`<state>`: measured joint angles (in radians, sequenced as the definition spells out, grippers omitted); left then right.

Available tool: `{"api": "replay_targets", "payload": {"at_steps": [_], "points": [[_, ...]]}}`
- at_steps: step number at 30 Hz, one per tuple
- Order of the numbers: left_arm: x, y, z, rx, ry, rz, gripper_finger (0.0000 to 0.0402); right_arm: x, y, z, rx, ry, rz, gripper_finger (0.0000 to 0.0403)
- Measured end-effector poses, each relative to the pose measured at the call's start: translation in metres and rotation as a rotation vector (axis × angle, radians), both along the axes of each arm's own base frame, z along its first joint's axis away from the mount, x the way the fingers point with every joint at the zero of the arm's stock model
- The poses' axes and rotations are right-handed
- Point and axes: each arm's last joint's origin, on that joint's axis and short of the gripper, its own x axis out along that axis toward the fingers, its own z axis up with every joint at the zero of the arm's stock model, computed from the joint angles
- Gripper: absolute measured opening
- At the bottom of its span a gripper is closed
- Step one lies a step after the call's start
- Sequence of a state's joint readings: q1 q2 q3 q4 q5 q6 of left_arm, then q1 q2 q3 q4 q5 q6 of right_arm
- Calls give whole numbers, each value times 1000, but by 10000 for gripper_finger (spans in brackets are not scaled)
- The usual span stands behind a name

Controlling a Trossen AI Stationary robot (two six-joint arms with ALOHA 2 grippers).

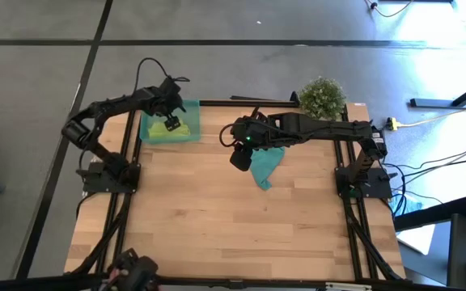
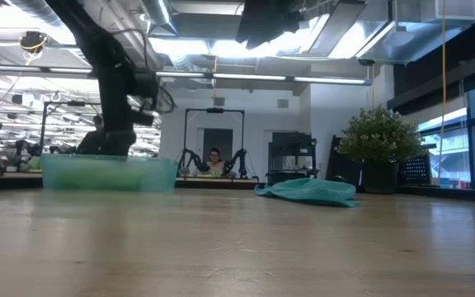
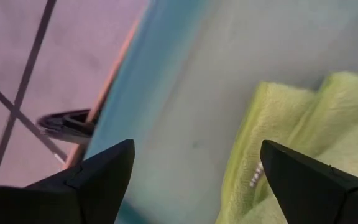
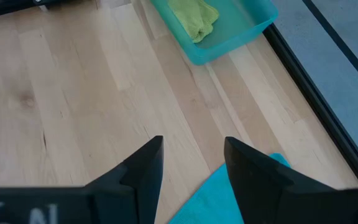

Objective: Roll microfiber towels into tight, uniform cylinder then place into a basket
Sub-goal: Roll the blue microfiber cloth

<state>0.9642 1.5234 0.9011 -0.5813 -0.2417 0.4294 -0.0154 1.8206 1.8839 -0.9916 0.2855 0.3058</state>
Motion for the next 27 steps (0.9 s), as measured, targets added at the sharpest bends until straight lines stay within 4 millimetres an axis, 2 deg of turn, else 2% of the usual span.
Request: {"api": "replay_targets", "payload": {"at_steps": [9, 18, 27], "points": [[6, 4, -31, -88, 105, -23, 344, 0, -1, 0, -3, 2, 1, 172], [12, -11, -34, -158, 162, -75, 344, 0, -1, 0, -46, 23, 57, 172], [13, -12, -30, -124, 168, -37, 344, 0, -1, 0, -46, 23, 58, 172]]}}
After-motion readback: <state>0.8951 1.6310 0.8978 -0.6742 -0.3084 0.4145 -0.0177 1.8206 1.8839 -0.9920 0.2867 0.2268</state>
